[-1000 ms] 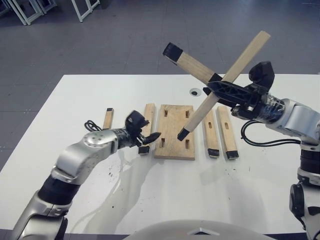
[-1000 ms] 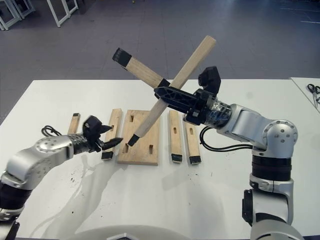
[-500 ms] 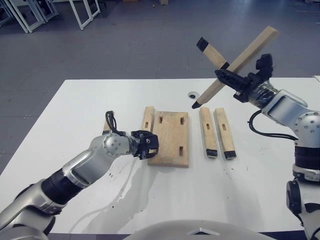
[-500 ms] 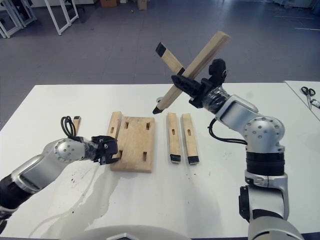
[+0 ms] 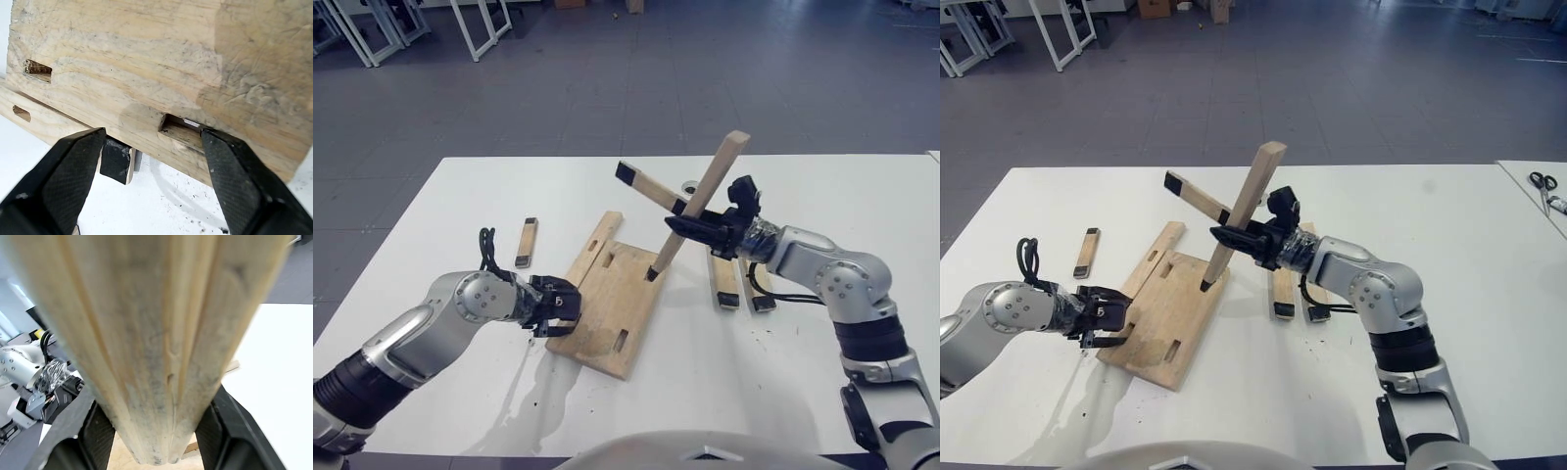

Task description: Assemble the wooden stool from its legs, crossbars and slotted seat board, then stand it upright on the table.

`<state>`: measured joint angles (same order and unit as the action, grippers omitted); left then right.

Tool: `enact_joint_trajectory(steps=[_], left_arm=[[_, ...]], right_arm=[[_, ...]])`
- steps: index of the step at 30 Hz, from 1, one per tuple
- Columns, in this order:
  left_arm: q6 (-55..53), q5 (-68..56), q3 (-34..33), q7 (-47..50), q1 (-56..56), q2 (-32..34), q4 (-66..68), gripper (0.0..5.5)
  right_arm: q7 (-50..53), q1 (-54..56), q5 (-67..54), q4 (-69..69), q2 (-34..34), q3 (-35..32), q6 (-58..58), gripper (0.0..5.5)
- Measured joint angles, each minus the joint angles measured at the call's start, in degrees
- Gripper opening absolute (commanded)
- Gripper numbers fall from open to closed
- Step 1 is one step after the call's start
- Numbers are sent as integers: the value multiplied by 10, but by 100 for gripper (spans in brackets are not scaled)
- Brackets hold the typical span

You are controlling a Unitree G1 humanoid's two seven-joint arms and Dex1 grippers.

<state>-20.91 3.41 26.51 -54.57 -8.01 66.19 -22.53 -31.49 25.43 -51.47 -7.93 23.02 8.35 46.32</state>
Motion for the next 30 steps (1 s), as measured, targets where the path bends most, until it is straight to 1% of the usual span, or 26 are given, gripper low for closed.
enact_joint_trajectory(steps=[4,6,8,10,13,20,22,24,27,30], left_arm=[[4,12,-8,-10,3,-12,4,360],[6,15,-11,-15,3,-17,7,360],[6,21,-14,-22,3,-23,10,360],[6,26,-15,-27,1,-28,12,360],[7,33,-17,-36,-1,-33,14,360],[9,50,-22,-42,-2,-51,16,360],[7,56,-25,-42,-2,-57,16,360],[-7,54,-29,-42,0,-66,10,360],[-70,13,-48,-42,14,-104,-27,360],[-140,-29,-61,-38,30,-141,-60,360]], right_arm=[[-81,4,63,62,-14,37,-38,201],[-124,8,88,88,-13,43,-59,201],[-178,24,124,140,-13,53,-102,201],[-212,43,151,185,-19,59,-140,201],[-243,68,176,246,-32,58,-183,201],[-265,107,242,363,-63,54,-258,201],[-266,111,254,368,-65,54,-270,201],[-265,99,278,341,-59,63,-280,201],[-272,56,304,251,-5,92,-298,201],[-293,45,304,209,47,106,-297,201]])
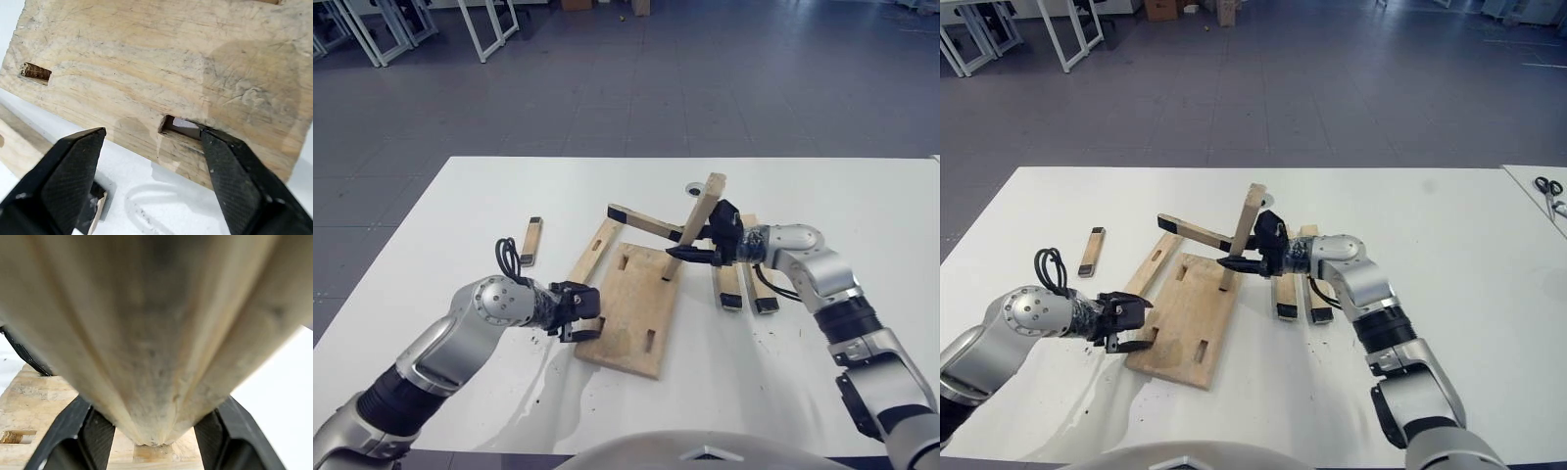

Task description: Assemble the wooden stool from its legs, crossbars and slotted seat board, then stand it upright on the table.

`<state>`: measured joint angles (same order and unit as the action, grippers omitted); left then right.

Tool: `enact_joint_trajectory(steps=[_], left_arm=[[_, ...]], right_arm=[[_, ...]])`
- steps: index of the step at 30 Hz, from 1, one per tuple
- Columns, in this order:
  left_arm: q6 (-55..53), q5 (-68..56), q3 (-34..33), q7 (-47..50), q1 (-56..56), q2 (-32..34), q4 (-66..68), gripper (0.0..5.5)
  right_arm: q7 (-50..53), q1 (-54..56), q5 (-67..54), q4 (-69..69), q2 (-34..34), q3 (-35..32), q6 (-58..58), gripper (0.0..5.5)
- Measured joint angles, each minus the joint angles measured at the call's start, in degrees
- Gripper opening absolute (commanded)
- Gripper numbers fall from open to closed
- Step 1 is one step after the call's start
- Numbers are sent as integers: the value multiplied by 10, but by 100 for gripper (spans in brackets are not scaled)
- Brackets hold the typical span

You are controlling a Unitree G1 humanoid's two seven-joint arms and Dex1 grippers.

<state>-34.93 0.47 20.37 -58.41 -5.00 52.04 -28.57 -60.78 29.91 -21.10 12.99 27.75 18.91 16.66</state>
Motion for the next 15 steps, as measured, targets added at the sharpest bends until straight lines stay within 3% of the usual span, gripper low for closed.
enact_joint_trajectory(steps=[5,15], left_arm=[[-81,-74,-11,15,8,-75,-61,360],[-98,-81,-5,43,7,-82,-63,360]], right_arm=[[-31,28,-1,36,18,5,3,201],[-124,104,-7,183,5,14,4,201]])
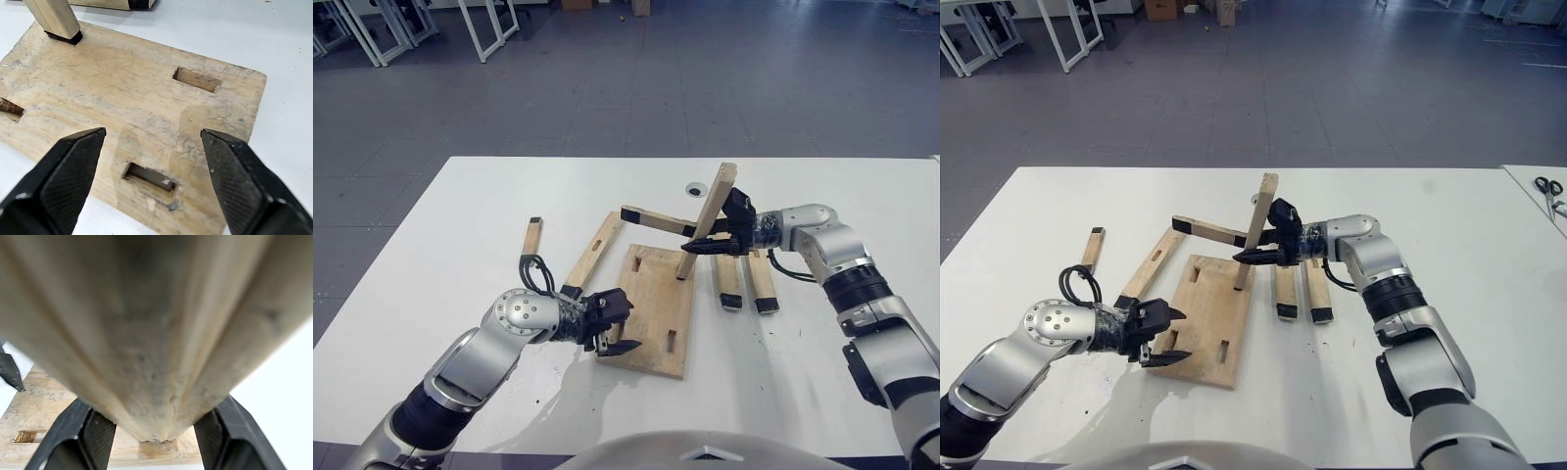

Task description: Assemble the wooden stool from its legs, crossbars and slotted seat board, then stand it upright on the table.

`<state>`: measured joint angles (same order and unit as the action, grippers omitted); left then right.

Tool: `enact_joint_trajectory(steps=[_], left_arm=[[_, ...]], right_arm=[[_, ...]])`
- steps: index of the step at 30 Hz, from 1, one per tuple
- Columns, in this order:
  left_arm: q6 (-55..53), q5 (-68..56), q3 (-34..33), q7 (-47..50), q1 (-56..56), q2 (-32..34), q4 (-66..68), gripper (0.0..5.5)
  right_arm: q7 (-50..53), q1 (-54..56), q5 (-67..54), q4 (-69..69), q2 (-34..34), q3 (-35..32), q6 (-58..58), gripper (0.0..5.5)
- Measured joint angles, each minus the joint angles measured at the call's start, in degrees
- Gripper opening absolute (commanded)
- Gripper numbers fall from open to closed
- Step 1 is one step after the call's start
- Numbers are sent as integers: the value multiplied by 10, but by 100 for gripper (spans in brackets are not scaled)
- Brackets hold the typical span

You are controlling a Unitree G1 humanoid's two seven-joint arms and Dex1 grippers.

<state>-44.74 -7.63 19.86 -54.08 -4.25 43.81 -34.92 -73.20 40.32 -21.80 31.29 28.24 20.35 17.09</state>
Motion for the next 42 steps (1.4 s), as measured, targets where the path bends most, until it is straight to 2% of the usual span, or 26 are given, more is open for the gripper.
enact_joint_trajectory(steps=[12,13,14,16,24,27,30,32,34,36,39,42], left_arm=[[18,12,30,49,9,-12,26,360],[25,12,30,55,13,-12,28,360],[26,12,30,57,15,-12,28,360],[25,7,28,61,23,-18,30,360],[36,1,28,73,31,-16,36,360],[37,0,27,79,32,-17,35,360],[36,-1,23,91,44,-20,30,360],[29,-1,20,111,52,-29,24,360],[24,-2,18,117,57,-30,19,360],[22,-3,18,125,58,-32,17,360],[12,-4,20,138,61,-39,10,360],[7,-4,23,140,59,-39,9,360]], right_arm=[[3,7,2,-1,-1,2,-7,201],[7,4,3,-7,-1,2,-6,238],[10,3,4,-11,0,2,-6,244],[37,-38,76,0,5,38,24,287],[58,-62,86,-56,11,-7,62,440],[106,-63,91,-106,37,-57,80,440],[175,-66,128,-142,87,-93,115,391],[234,-67,132,-169,86,-129,151,354],[337,-50,125,-202,40,-189,187,310],[440,20,65,-242,-44,-270,241,269],[563,157,-36,-267,-166,-363,288,269],[642,233,-65,-268,-202,-406,260,269]])
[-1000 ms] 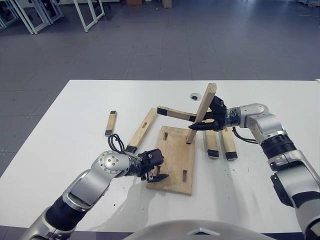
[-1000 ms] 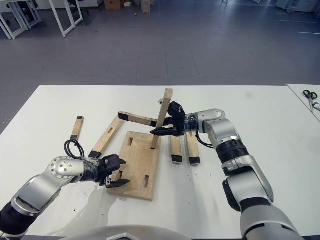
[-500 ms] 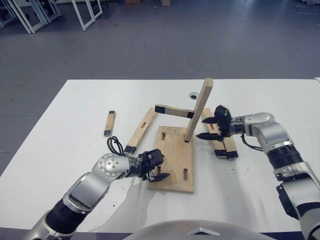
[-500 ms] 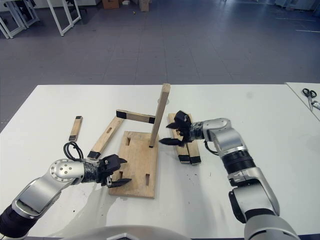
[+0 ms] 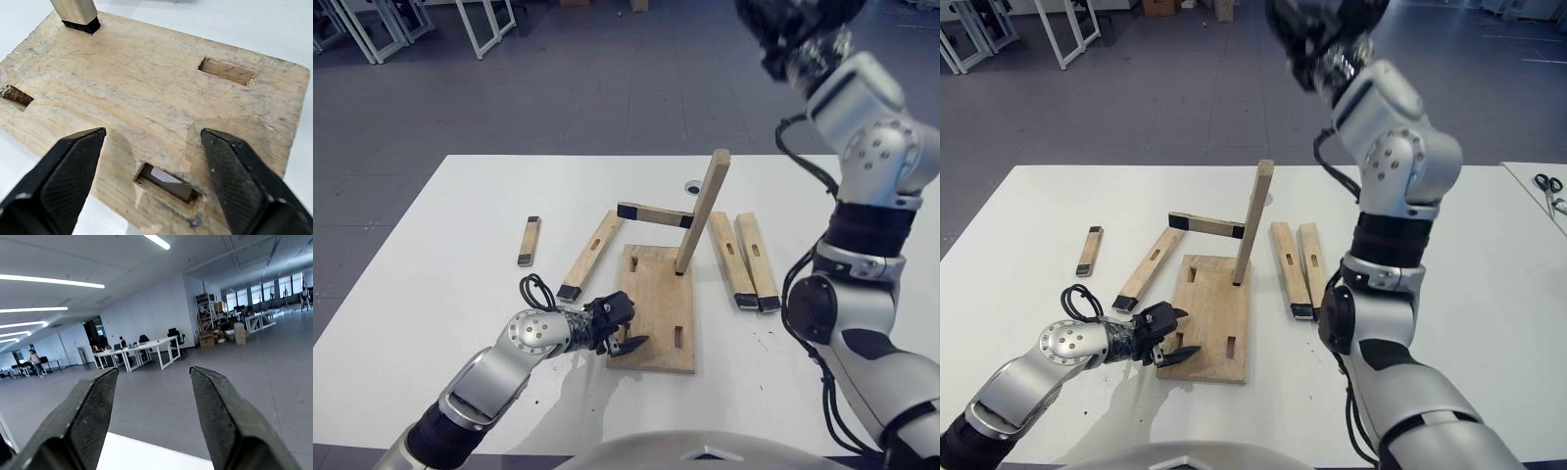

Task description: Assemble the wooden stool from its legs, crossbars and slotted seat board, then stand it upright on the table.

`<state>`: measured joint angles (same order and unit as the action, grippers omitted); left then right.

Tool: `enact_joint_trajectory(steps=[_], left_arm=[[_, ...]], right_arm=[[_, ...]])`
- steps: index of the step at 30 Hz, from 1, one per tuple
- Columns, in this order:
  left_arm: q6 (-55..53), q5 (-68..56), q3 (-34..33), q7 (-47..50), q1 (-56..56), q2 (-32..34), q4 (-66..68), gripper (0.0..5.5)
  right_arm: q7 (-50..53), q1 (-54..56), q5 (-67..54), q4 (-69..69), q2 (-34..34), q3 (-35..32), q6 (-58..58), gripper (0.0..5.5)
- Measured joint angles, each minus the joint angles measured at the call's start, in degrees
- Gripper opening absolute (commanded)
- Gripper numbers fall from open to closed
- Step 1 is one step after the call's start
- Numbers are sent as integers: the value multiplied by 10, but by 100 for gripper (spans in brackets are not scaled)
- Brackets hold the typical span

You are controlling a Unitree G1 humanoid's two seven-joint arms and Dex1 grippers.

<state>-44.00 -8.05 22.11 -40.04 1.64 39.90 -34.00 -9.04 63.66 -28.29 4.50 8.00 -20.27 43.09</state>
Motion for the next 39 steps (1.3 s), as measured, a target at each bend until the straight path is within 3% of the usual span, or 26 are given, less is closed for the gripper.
enact_joint_trajectory(steps=[2,6,10,15,19,23,27,39], left_arm=[[-4,0,1,2,-2,0,0,360],[-7,-6,2,4,-4,0,0,360],[-7,-6,3,7,-8,-1,3,360],[-7,-7,6,13,-7,-11,7,360],[-14,-9,3,26,-11,-24,8,360],[-43,-26,-18,40,-1,-41,-5,360],[-80,-42,-36,56,-2,-60,-9,360],[-103,-48,-39,78,-14,-62,-9,360]], right_arm=[[17,-5,-1,-1,-13,9,0,269],[7,-157,24,1,-41,114,40,269],[16,-192,33,-62,-41,143,44,269],[44,-160,-16,-43,-62,72,58,269],[80,-115,-27,-102,9,-10,34,348],[82,-347,13,-206,48,30,79,426],[34,-568,65,-222,96,126,89,426],[1,-596,139,-154,106,173,21,426]])
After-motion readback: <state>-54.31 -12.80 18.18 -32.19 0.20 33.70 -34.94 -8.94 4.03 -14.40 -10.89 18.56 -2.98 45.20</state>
